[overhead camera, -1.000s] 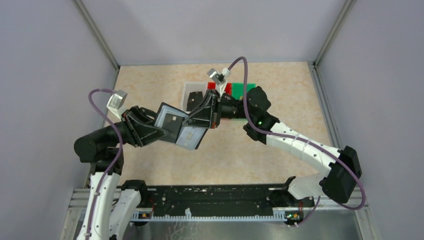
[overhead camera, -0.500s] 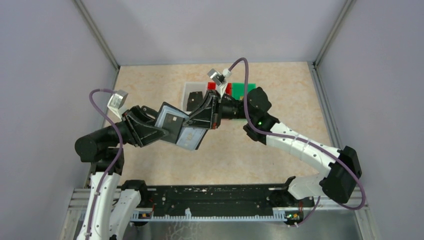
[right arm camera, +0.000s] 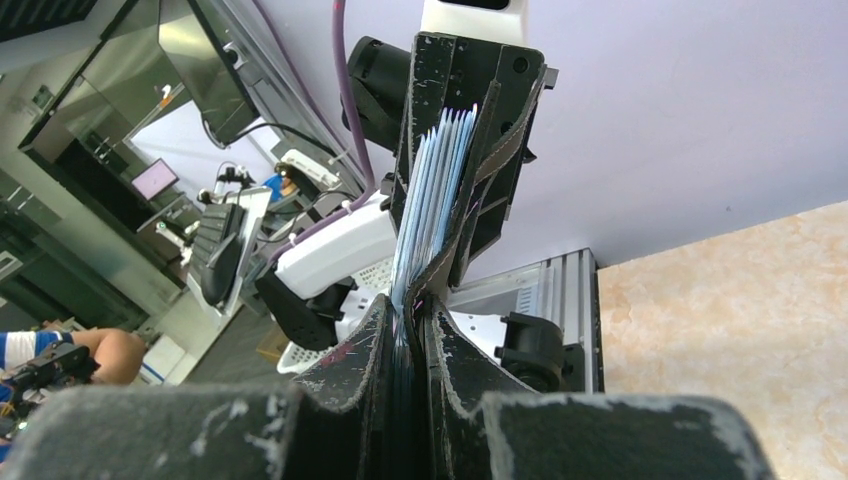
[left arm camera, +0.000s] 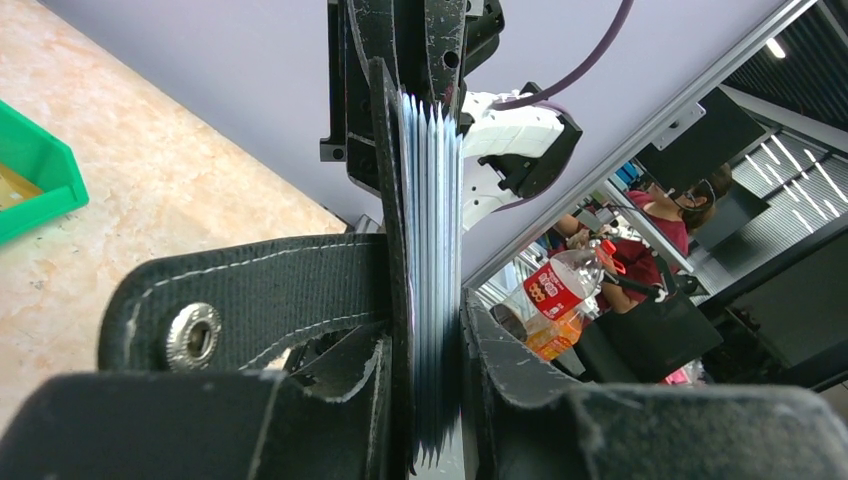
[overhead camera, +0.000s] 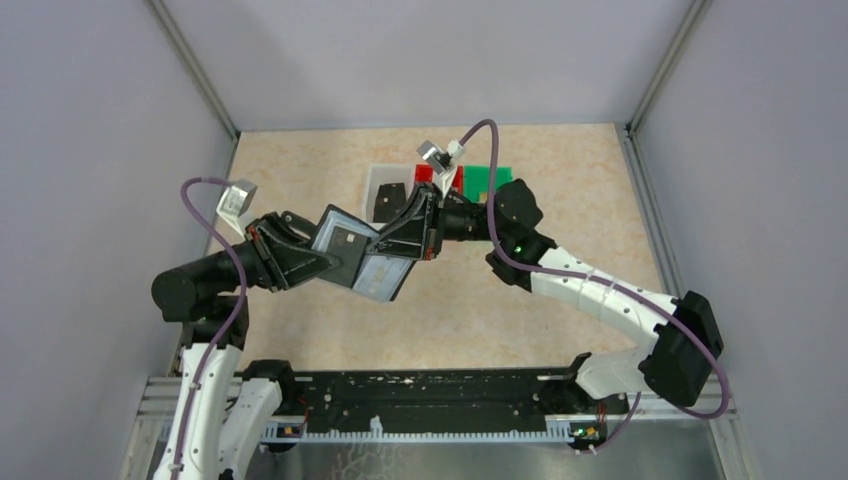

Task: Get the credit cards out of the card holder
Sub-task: Remove the credit card from the card holder.

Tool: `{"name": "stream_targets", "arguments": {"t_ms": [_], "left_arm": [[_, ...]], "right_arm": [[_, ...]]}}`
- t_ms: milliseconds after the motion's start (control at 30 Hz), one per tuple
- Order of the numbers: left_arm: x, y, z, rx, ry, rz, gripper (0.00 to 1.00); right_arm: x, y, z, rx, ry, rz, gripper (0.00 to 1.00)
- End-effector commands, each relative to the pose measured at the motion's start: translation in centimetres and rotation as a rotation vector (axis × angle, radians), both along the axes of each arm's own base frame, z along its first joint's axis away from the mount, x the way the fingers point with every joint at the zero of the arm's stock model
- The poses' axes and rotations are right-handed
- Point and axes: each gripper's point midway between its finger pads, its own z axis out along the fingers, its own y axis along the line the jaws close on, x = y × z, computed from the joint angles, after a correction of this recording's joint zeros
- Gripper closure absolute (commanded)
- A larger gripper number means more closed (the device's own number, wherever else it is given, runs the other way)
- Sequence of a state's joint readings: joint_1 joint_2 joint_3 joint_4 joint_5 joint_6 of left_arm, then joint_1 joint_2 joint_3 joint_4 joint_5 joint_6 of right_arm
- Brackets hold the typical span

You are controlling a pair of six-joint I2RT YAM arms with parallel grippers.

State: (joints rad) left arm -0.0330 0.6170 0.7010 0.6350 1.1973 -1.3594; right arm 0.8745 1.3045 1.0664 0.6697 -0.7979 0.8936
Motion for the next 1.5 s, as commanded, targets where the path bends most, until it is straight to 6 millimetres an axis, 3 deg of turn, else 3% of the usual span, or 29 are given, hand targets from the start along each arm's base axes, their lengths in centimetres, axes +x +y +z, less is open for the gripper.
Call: {"name": "stream_targets", "arguments": {"t_ms": [0,67,200,433,500,633,800,933,1167,1300,1467], "left_arm": [[0.1,0.0,0.6,-0.022,0.006,0.006,0.77],[0.1,0.0,0.6,-0.021,0.008,0.002,0.84],[1.0,0.0,0.3,-0.005,0.02,0.03,0.98],[3.1,0.3,-1.1,0.006,0.077,0.09,1.0],[3.5,0.3,-1.2,0.009,0.08,0.1,1.0],[4.3,0.5,-2.1,0.031,0.095,0.129,1.0],[4.8,0.5,-2.8,0.061,0.093,0.149,1.0],[4.9,0.6,-3.2,0.096,0.06,0.165,1.0],[4.3,0.7,-2.8,0.123,-0.035,0.173,1.0],[3.7,0.6,-2.3,0.112,-0.058,0.157,1.0],[3.0,0.4,-2.1,0.092,-0.026,0.12,1.0]], "right_arm": [[-0.7,-0.3,1.0,0.041,-0.061,0.017,0.98],[-0.2,0.1,0.5,0.018,-0.052,0.004,0.86],[1.0,-0.1,0.9,0.008,-0.043,-0.076,0.54],[5.8,-4.8,3.7,-0.089,-0.07,-0.457,0.32],[6.8,-6.4,3.9,-0.125,-0.064,-0.557,0.29],[5.9,-7.8,4.9,-0.058,-0.042,-0.578,0.3],[3.4,-4.4,2.2,-0.071,0.127,-0.327,0.41],[0.8,-1.3,0.2,-0.075,0.169,-0.228,0.44],[-0.1,1.2,-3.6,-0.085,0.265,-0.182,0.46],[-0.3,1.7,-4.2,-0.075,0.285,-0.171,0.47],[-0.5,1.7,-2.8,-0.024,0.258,-0.15,0.48]]}}
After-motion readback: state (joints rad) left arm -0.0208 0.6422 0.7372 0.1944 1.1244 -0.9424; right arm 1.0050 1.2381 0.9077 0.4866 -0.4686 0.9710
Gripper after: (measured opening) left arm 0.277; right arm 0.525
